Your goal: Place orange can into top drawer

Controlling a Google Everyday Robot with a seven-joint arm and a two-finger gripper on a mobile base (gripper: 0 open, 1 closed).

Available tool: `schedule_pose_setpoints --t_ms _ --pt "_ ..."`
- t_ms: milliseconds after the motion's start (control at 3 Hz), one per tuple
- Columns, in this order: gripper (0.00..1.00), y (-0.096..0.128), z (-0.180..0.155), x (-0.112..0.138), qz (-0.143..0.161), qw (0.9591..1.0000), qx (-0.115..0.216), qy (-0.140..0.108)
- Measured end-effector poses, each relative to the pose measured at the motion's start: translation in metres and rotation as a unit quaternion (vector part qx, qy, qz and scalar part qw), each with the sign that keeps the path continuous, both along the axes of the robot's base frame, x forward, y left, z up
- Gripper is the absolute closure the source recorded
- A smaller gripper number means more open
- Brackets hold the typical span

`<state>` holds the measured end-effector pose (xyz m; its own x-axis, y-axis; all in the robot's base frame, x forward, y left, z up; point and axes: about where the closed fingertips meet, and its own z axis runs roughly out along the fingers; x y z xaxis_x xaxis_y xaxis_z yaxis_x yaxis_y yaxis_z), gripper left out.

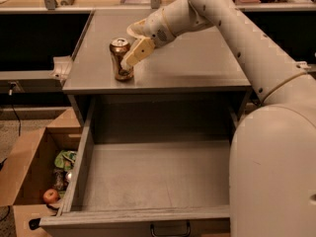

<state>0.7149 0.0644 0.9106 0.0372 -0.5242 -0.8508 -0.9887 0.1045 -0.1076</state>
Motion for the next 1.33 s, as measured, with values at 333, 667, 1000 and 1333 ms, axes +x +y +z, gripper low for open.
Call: schedule_pose_setpoints --t_ms 333,667,1000,1333 --pt "0.00 0.011 -0.005 0.000 0.014 0.9999 -0.004 -0.001" --pt "0.27 0.020 -0.010 -0.003 0.027 0.9996 -0.007 0.001" --pt "0.50 0.026 -0.012 -0.008 0.036 0.9993 -0.003 0.003" --pt "0.73 0.027 0.011 -0.032 0.054 0.9981 0.022 -0.022"
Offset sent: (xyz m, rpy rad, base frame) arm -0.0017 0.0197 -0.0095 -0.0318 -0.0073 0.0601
